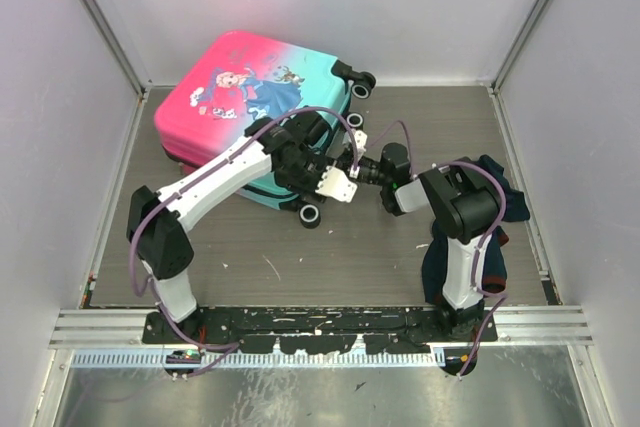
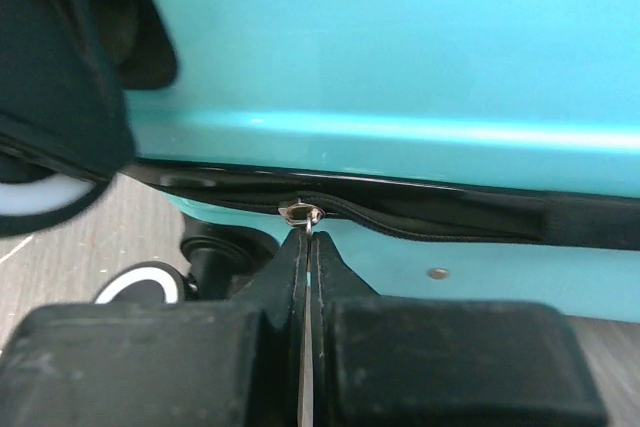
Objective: Pack the luggage
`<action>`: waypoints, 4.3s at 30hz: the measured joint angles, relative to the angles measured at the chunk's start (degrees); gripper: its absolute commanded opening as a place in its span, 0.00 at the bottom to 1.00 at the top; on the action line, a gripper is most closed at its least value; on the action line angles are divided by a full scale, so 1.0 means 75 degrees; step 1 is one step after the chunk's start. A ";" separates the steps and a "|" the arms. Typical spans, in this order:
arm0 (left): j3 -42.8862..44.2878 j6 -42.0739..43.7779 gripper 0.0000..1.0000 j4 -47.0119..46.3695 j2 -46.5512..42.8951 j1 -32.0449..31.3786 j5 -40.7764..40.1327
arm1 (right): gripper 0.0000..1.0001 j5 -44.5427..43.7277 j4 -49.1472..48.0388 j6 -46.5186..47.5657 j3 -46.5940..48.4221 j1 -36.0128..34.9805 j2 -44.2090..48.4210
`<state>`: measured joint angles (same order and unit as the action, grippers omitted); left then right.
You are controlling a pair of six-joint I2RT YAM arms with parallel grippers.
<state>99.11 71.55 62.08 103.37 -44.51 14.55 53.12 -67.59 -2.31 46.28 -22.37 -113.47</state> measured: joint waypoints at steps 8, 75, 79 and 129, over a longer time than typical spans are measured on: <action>-0.1279 0.0749 0.00 0.0079 -0.1157 0.0015 0.0154 | 0.01 -0.0029 0.0449 0.0746 0.0437 0.0793 -0.0070; -0.2932 0.1035 0.00 0.2244 -0.3427 0.0356 0.0262 | 0.46 -0.3238 -0.1431 0.0239 -0.1740 -0.1078 0.0411; -0.2932 0.0944 0.00 0.2090 -0.3407 0.0367 0.0271 | 0.47 -0.3821 -0.1367 0.0265 -0.1740 -0.1317 0.0469; -0.3150 0.0664 0.00 0.1725 -0.3485 0.0495 0.0455 | 0.01 -0.2940 0.0239 -0.0804 -0.2028 -0.1317 0.1699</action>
<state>75.48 76.53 75.02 77.23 -40.80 17.96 31.07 -65.80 -8.34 31.07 -32.25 -100.73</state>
